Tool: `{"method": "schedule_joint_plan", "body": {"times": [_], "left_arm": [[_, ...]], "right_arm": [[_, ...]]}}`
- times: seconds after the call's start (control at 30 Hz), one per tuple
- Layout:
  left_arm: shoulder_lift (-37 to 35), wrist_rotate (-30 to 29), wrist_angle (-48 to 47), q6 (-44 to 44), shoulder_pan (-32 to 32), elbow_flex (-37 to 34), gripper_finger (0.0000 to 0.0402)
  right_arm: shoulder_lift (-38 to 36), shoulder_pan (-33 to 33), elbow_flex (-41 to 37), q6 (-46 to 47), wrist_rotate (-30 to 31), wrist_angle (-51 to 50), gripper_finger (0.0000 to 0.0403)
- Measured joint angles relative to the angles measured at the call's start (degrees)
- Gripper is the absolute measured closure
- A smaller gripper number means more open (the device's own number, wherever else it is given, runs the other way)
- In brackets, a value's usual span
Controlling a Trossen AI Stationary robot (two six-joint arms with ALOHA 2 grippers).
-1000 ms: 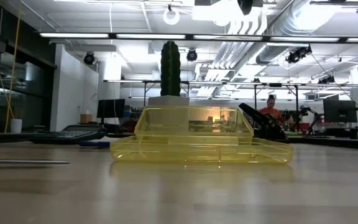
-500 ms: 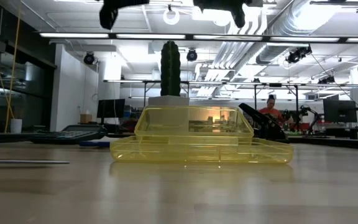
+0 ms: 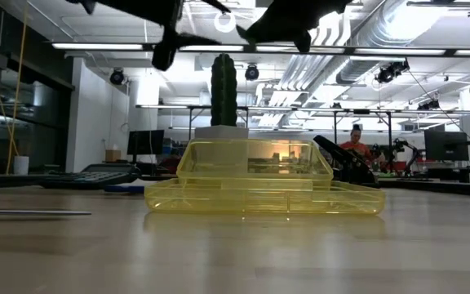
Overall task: Pack school essentials
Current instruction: Put the green eraser into the yellow supply box
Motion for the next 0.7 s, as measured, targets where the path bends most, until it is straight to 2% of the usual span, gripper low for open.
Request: {"method": "schedule_joint_plan", "body": {"times": [0.17, 0.27, 0.7], "left_arm": [[2.8, 7.8, 1.2, -2.7, 1.8, 0.0, 0.0168], [4.5, 10.3, 2.7, -2.9, 1.7, 0.0, 0.0172], [9.9, 11.8, 5.7, -6.5, 1.6, 0.0, 0.0202]], "right_arm": [[1.9, 0.0, 0.0, -1.0, 0.0, -1.1, 0.0364], [2.4, 0.0, 0.0, -1.0, 0.0, -1.6, 0.0364], [2.6, 0.0, 0.0, -1.0, -3.2, -4.0, 0.0364]]}}
